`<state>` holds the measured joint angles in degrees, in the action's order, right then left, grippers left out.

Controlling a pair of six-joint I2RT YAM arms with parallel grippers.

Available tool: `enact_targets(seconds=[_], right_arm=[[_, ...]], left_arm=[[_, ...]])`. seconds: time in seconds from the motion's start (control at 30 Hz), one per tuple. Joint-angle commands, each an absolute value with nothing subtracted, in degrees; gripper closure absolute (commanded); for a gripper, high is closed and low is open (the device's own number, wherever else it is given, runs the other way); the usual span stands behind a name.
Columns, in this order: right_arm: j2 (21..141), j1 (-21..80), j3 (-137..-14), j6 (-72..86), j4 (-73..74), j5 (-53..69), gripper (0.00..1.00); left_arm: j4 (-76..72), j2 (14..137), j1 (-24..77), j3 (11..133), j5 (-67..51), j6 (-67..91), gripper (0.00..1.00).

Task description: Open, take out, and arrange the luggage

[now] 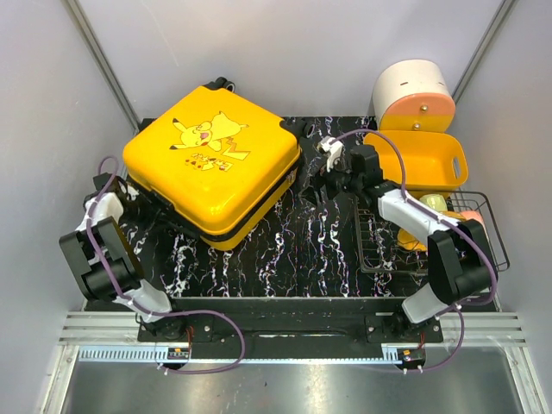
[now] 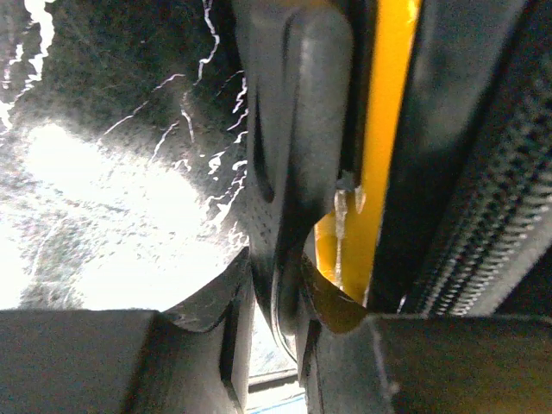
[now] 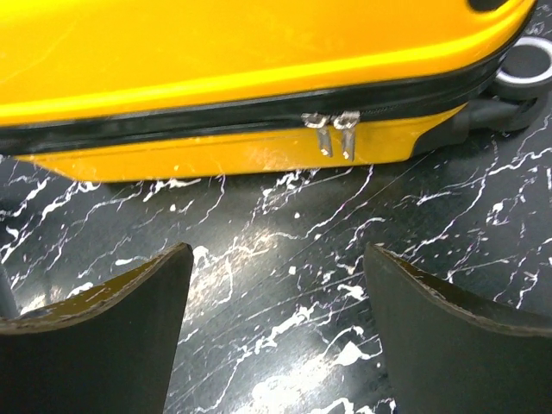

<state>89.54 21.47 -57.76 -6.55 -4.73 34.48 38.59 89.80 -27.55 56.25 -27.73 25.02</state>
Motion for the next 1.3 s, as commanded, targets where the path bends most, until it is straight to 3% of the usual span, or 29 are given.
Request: enact_targets(seconds=[0.0, 0.23, 0.5, 1.27], right_arm=[[84.8, 21.0, -54.1, -8.8, -8.2, 39.9, 0.11], [83.4, 21.0, -48.0, -7.7, -17.0, 42.1, 0.17], [91.8, 21.9, -48.8, -0.3, -31.1, 40.8, 0.32], [103.8, 34.0, -55.2, -4.0, -38.8, 25.6, 0.48]], left_arm=[[42.0, 91.3, -31.8, 62.9, -16.4, 13.1, 1.0], [45.3, 91.6, -34.5, 69.0, -10.5, 3.2, 1.0], [46.1, 95.4, -33.8, 71.7, -14.4, 0.8, 1.0], [44.2, 95.1, -31.5, 68.8, -20.6, 4.7, 1.0]])
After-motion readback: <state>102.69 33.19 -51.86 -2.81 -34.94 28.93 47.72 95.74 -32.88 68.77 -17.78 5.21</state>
